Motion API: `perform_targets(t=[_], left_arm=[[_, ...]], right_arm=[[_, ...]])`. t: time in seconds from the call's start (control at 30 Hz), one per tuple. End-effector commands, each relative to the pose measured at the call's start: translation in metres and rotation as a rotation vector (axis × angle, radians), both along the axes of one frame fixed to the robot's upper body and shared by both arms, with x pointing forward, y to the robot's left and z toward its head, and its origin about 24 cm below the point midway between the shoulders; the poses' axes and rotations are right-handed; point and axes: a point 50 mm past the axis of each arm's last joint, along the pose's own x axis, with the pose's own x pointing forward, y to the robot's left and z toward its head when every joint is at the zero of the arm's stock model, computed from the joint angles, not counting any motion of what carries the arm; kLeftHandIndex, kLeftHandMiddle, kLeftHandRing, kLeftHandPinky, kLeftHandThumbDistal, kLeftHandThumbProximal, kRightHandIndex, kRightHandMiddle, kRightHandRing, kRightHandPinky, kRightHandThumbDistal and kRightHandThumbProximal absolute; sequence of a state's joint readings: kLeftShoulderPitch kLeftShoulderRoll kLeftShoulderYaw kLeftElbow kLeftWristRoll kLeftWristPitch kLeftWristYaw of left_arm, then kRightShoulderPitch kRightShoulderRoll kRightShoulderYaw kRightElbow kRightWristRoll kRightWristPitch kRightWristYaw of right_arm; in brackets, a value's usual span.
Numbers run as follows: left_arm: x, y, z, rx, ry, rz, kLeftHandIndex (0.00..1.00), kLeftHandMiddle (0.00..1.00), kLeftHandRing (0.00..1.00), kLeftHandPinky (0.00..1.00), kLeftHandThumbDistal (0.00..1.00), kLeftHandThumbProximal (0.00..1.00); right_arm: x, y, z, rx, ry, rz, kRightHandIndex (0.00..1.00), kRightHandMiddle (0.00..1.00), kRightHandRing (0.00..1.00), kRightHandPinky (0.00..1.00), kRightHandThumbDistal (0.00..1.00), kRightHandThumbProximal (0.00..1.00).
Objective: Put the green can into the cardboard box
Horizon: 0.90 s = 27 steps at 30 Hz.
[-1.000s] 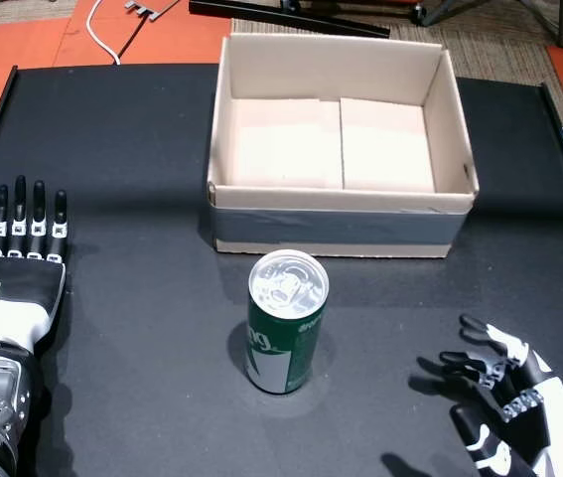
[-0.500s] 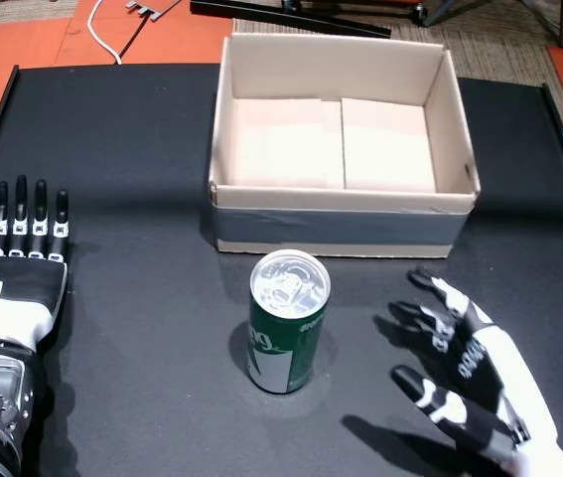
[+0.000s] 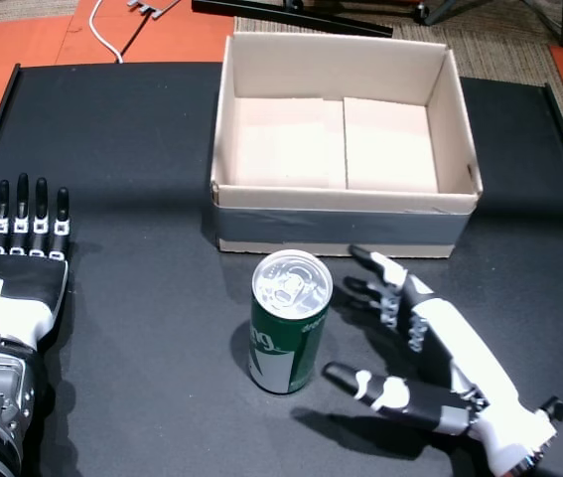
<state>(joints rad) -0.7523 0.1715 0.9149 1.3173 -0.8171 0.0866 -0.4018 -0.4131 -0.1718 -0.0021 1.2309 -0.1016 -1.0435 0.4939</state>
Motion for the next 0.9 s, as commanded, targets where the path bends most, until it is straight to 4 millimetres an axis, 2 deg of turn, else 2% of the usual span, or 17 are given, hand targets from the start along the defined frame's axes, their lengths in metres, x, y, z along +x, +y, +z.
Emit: perform_targets(t=[0.0, 0.1, 0.2, 0.5, 0.63, 0.87], left_arm=[[-0.018, -0.006, -0.024, -0.012, 0.113, -0.011, 0.55, 0.57, 0.68, 0.78, 0.0, 0.55], [-0.018, -0.006, -0.025, -0.007, 0.115, -0.015, 0.56, 0.57, 0.67, 0.77, 0.0, 0.56], [-0.018, -0.007, -0.025, -0.011, 0.103, -0.017, 0.56, 0.57, 0.69, 0.81, 0.0, 0.56], [-0.017, -0.007, -0.024, -0.017, 0.123, -0.007, 0.56, 0.56, 0.66, 0.77, 0.0, 0.55], [-0.018, -0.007, -0.025, -0.018, 0.11, -0.006, 0.55, 0.57, 0.68, 0.78, 0.0, 0.56], [-0.018, -0.009, -0.026, -0.021, 0.12, -0.006, 0.54, 0.56, 0.67, 0.79, 0.0, 0.54]], right_arm=[[0.003, -0.001, 0.0, -0.022, 0.01, 0.005, 0.93, 0.98, 1.0, 1.0, 1.0, 0.56], [0.005, 0.0, 0.001, -0.015, 0.021, 0.009, 0.94, 0.97, 0.99, 1.0, 1.0, 0.55], [0.007, 0.0, 0.002, -0.019, 0.026, 0.014, 0.95, 0.97, 0.98, 1.0, 1.0, 0.54], [0.015, 0.009, 0.008, -0.013, 0.025, 0.055, 0.98, 0.97, 0.96, 1.0, 1.0, 0.53], [0.021, 0.017, 0.013, -0.023, 0.011, 0.081, 0.97, 0.95, 0.95, 1.0, 1.0, 0.53], [0.027, 0.021, 0.017, -0.04, 0.016, 0.103, 0.97, 0.95, 0.96, 1.0, 1.0, 0.57]])
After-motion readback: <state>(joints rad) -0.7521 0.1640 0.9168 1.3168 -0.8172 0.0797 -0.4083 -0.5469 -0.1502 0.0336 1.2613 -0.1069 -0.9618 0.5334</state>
